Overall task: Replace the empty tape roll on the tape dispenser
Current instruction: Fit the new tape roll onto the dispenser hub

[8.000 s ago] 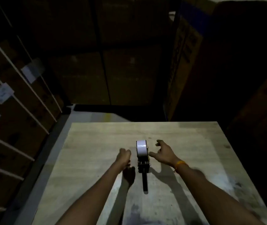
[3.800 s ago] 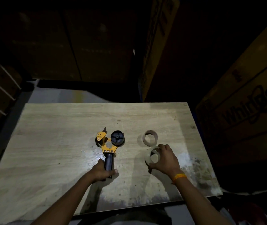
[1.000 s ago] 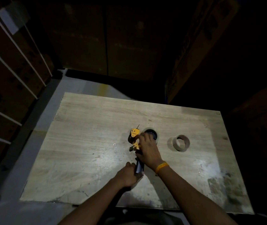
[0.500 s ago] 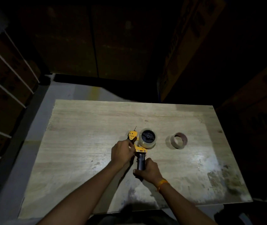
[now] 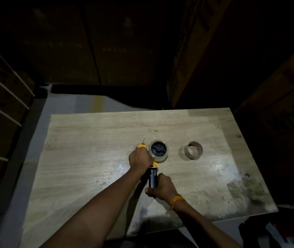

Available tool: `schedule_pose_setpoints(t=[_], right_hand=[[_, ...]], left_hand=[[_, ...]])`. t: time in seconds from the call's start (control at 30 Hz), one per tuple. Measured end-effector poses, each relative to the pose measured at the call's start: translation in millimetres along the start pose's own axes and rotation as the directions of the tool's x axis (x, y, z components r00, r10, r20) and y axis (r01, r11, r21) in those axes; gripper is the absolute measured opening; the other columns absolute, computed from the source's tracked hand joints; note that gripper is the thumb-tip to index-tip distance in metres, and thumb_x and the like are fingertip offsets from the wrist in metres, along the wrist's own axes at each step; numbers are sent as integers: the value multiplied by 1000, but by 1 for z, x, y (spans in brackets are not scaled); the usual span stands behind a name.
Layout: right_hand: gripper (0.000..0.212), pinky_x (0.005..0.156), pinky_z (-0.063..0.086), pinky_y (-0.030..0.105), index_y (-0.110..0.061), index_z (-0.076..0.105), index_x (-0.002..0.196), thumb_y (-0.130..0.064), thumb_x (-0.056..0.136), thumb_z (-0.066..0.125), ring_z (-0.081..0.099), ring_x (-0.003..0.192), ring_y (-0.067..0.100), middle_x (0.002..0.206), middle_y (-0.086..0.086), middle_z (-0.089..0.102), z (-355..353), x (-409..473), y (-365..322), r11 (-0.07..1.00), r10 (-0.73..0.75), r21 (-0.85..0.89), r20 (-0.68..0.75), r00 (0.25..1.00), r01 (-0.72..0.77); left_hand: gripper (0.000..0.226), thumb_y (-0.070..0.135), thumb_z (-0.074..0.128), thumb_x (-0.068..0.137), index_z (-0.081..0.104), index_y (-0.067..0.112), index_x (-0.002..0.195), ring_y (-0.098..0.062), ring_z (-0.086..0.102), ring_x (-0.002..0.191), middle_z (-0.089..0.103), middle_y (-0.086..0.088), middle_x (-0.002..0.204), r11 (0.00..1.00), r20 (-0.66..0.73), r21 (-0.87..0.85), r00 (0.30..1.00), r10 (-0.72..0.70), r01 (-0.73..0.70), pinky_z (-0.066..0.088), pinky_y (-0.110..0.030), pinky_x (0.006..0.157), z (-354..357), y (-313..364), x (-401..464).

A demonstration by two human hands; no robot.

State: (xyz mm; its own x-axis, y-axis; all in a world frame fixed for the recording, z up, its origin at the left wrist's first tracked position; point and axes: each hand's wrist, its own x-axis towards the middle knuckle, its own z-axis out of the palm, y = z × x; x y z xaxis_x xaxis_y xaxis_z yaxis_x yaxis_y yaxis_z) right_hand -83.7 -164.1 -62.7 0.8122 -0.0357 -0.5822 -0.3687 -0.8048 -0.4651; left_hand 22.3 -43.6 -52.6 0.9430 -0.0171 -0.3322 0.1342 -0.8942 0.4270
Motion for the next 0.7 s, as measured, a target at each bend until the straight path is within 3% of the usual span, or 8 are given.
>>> schedule_pose_setpoints(t=[0.1, 0.3, 0.37, 0.47, 0.6, 0.7], right_hand=[[70, 70, 39, 24, -5, 59, 120, -45, 71, 90, 66, 100, 26, 115, 11, 68, 2, -1, -2, 1000, 18, 1, 8, 1000, -18], [71, 73, 38, 26, -5, 58, 123, -44, 72, 89, 65, 108, 29, 120, 14, 67, -5, 2, 0, 1000, 7, -11, 24, 1000, -6], [70, 71, 39, 26, -6, 59, 118, -46, 69, 90, 65, 102, 28, 116, 11, 67, -9, 5, 4, 1000, 7, -21, 37, 999, -7], [61, 55, 33, 22, -15, 53, 100, -51, 67, 90, 53, 84, 19, 84, -6, 54, -17, 7, 12, 998, 1, -60, 58, 998, 3], [66, 56, 34, 25, -17, 45, 94, -56, 65, 89, 49, 84, 17, 75, -11, 37, -22, 12, 19, 996, -10, -93, 88, 996, 18], [67, 51, 27, 18, -18, 45, 93, -59, 65, 88, 49, 84, 17, 74, -14, 33, -21, 17, 22, 994, -41, -96, 110, 993, 51]], left_hand=[[19, 33, 68, 79, 72, 15, 81, -30, 73, 85, 73, -7, 90, 998, 7, 59, 1000, 8, -9, 51, -32, 64, 1, 3, 1], [12, 25, 69, 79, 76, 15, 81, -29, 74, 84, 75, -7, 88, 994, 38, 101, 999, -32, 28, 54, -32, 64, 2, 10, 0], [14, 27, 70, 77, 77, 15, 79, -28, 74, 81, 74, -6, 83, 996, 74, 86, 996, -44, 37, 51, -29, 61, 0, 9, 2], [23, 32, 63, 75, 76, 14, 70, -26, 70, 70, 70, -2, 69, 1000, 179, 19, 984, -21, 18, 45, -23, 54, 4, -1, 5], [36, 40, 51, 87, 81, 20, 91, -27, 70, 82, 76, -1, 88, 999, 317, -21, 947, 45, -41, 45, -26, 60, 5, -11, 4], [38, 41, 48, 87, 66, 14, 67, -28, 64, 72, 65, -2, 71, 999, 362, 7, 931, 45, -51, 35, -27, 56, -2, -5, 3]])
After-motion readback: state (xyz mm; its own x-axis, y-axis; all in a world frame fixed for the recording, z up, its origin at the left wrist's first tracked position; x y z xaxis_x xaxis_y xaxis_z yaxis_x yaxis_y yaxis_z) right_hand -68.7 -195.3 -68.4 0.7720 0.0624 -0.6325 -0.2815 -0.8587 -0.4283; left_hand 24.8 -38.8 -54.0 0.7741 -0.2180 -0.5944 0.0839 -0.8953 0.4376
